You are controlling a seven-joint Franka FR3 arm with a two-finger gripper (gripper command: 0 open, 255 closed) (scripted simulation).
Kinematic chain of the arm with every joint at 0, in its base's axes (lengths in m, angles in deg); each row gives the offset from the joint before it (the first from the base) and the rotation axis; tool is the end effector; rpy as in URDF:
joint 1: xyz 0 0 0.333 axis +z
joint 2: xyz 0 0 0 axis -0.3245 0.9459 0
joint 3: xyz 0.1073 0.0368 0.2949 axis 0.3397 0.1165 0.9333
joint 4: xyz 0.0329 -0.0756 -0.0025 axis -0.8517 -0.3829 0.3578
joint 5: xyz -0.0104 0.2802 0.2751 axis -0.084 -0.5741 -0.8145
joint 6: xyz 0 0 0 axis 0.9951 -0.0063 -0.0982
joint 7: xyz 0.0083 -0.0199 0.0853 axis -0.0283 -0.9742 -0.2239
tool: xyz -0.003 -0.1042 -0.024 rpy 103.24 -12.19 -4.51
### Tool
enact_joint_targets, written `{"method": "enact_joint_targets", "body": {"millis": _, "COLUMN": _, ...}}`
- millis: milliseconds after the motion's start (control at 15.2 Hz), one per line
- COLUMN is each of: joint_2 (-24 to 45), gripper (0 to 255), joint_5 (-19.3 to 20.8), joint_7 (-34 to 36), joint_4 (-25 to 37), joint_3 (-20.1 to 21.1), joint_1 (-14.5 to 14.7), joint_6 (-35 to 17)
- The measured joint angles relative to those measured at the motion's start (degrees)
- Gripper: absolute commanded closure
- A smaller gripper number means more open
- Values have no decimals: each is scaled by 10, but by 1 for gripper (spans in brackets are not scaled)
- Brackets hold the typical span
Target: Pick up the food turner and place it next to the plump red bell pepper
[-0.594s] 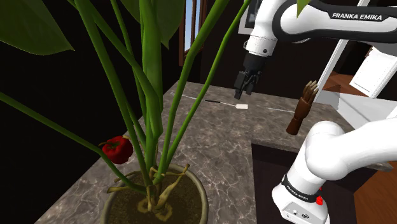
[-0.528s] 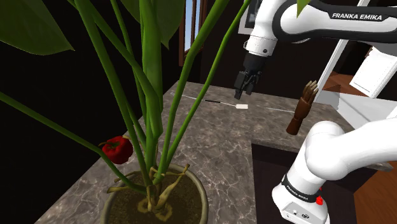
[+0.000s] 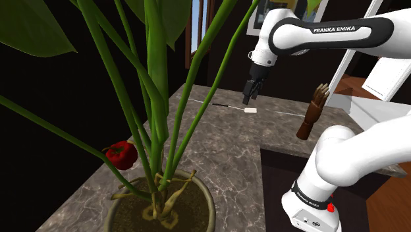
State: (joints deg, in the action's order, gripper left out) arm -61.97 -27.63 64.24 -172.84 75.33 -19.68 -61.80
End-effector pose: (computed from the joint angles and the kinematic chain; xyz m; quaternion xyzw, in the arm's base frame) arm 0.3362 -0.0712 0.5292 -0.9985 0.0059 -0.0290 0.0461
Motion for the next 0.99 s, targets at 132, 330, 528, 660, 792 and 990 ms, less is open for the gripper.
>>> {"method": "enact_joint_targets", "body": {"millis": 132, "joint_2": 22, "gripper": 0, "joint_5": 14, "joint_7": -37, "joint_4": -1, "joint_3": -23, "joint_1": -2, "joint_6": -23}}
{"method": "enact_joint_targets", "body": {"millis": 330, "joint_2": 69, "gripper": 0, "joint_5": 31, "joint_7": -97, "joint_4": 12, "joint_3": -62, "joint_1": -4, "joint_6": -57}}
{"method": "enact_joint_targets", "body": {"millis": 528, "joint_2": 126, "gripper": 0, "joint_5": 38, "joint_7": -155, "joint_4": 32, "joint_3": -97, "joint_1": 0, "joint_6": -95}}
{"method": "enact_joint_targets", "body": {"millis": 660, "joint_2": 164, "gripper": 0, "joint_5": 38, "joint_7": -191, "joint_4": 44, "joint_3": -118, "joint_1": 5, "joint_6": -122}}
{"method": "enact_joint_targets", "body": {"millis": 792, "joint_2": 202, "gripper": 0, "joint_5": 34, "joint_7": -231, "joint_4": 64, "joint_3": -140, "joint_1": 8, "joint_6": -140}}
{"method": "enact_joint_targets", "body": {"millis": 990, "joint_2": 259, "gripper": 0, "joint_5": 20, "joint_7": -289, "joint_4": 93, "joint_3": -167, "joint_1": 15, "joint_6": -167}}
